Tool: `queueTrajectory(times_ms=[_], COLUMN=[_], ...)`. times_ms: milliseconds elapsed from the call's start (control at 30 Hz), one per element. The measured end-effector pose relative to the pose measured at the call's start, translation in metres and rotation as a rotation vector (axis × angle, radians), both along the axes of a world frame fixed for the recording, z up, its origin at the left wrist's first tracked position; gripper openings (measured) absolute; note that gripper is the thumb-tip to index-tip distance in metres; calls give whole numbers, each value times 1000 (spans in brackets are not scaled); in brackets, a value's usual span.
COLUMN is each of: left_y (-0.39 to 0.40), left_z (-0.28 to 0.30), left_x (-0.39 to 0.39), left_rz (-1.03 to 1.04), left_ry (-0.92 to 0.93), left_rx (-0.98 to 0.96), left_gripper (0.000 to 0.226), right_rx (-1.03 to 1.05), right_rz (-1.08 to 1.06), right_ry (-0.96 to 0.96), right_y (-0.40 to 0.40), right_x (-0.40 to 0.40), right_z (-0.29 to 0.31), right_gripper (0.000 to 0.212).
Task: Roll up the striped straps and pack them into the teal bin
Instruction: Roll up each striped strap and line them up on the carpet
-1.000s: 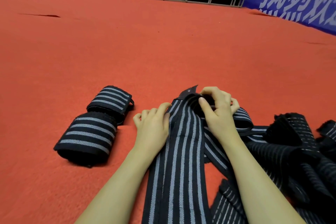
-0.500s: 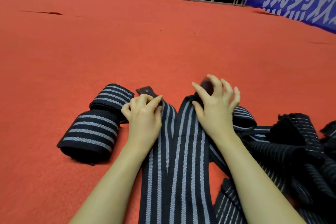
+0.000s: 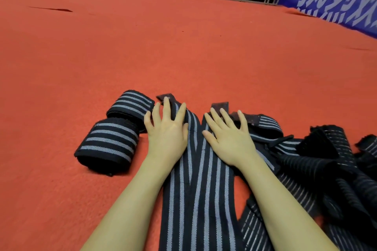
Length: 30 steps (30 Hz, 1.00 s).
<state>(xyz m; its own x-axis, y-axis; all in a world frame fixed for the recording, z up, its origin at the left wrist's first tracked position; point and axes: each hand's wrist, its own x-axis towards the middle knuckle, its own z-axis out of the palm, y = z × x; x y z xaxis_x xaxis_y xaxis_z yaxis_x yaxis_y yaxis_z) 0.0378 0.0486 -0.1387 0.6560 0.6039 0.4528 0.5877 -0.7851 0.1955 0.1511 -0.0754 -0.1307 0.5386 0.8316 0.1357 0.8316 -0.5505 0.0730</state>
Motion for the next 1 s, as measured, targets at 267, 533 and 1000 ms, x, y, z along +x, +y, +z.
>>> queueTrajectory(times_ms=[267, 533, 1000], left_y=[-18, -82, -162], left_z=[8, -7, 12], left_x=[-28, -146, -222], left_rz=[-71, -169, -168], left_ry=[-21, 3, 76], left_rx=[-74, -119, -215], left_gripper=[43, 45, 43], right_rx=[158, 312, 282], right_rz=[43, 237, -36], right_ry=[199, 201, 120], right_y=[-21, -94, -175], right_x=[-19, -110, -214], right_z=[7, 25, 12], right_gripper=[44, 43, 46])
